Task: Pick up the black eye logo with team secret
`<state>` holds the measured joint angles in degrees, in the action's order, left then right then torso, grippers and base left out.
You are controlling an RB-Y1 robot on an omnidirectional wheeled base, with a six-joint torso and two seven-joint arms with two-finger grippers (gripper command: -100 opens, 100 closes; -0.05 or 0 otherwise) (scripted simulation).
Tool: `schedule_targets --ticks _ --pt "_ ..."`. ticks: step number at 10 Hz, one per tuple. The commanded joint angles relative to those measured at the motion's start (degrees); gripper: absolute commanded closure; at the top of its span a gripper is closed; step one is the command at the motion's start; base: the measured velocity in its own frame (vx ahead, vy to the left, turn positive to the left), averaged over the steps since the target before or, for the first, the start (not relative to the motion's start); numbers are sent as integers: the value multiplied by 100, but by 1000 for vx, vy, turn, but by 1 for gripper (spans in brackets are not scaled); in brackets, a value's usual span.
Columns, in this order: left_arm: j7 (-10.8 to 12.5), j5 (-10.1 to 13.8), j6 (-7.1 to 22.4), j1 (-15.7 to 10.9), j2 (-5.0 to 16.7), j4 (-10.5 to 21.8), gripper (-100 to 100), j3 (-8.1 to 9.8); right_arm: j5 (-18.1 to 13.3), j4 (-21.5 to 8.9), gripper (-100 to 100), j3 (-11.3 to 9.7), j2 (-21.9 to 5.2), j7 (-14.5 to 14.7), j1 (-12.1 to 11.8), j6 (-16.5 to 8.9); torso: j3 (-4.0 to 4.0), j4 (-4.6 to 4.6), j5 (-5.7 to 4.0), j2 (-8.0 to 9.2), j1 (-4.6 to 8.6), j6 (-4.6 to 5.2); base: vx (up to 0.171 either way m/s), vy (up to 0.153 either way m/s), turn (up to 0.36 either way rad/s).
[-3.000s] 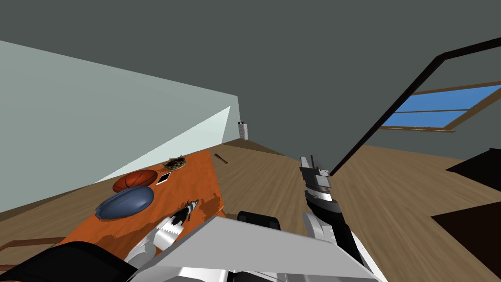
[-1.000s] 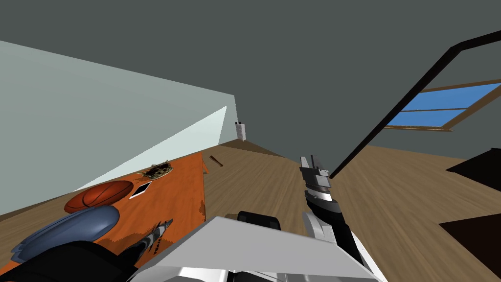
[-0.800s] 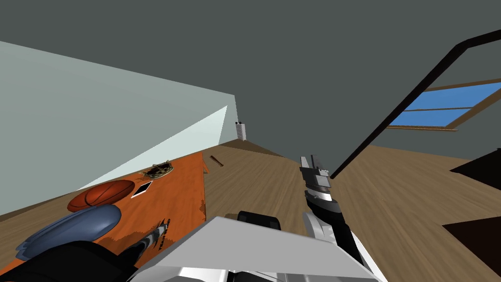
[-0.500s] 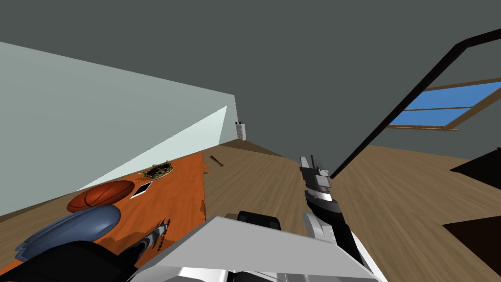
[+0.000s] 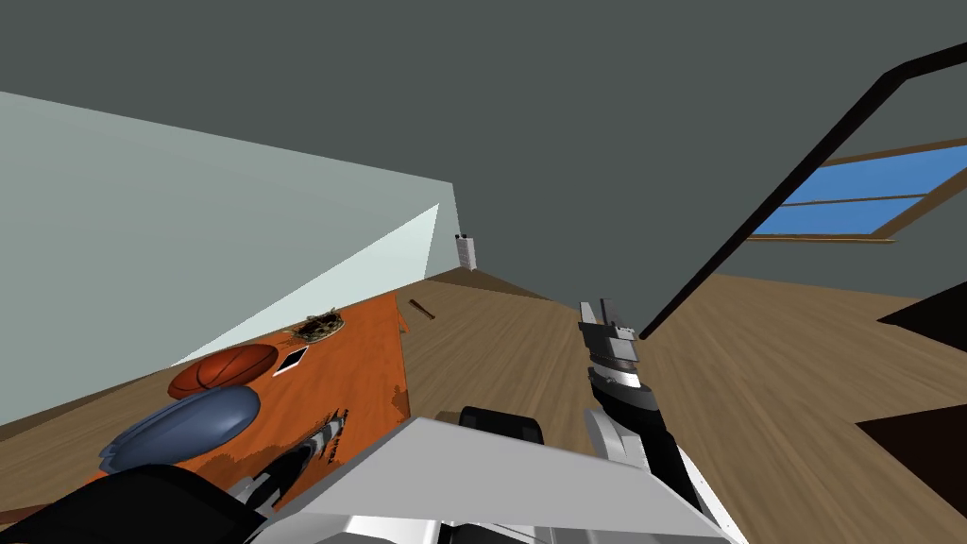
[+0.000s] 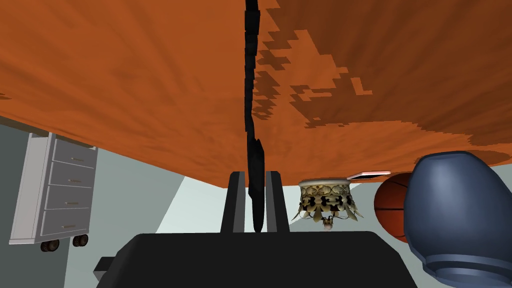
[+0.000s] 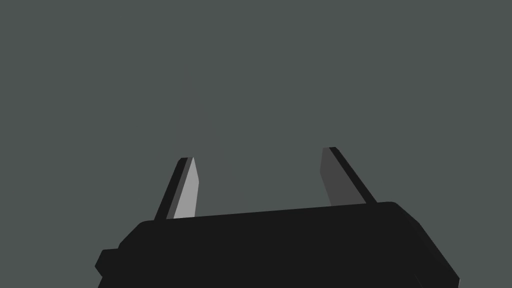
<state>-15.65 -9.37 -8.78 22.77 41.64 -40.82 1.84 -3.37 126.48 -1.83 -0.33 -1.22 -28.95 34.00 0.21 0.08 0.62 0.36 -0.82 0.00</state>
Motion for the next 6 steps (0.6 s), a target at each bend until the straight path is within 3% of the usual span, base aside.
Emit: schedule_targets --ticks 1,2,4,5,6 --pt "-54 -2 207 -65 -41 -62 100 2 0 0 0 0 0 0 0 0 0 0 0 0 0 0 -45 18 -7" --pt "-256 34 406 -89 -197 -340 100 44 0 0 0 0 0 0 -1 0 -10 -5 3 -18 0 -3 -68 35 37" --pt "-256 34 682 -89 -197 -545 100 44 0 0 0 0 0 0 0 0 -13 -7 29 -19 -18 1 -60 40 -1" --pt "-457 70 857 -113 -354 -754 100 86 0 0 0 0 0 0 -1 0 -20 -11 29 -31 -18 -1 -72 58 23" --pt "-457 70 1081 -113 -354 -1038 100 86 0 0 0 0 0 0 -1 0 -19 -12 33 -26 -26 -2 -78 56 11"
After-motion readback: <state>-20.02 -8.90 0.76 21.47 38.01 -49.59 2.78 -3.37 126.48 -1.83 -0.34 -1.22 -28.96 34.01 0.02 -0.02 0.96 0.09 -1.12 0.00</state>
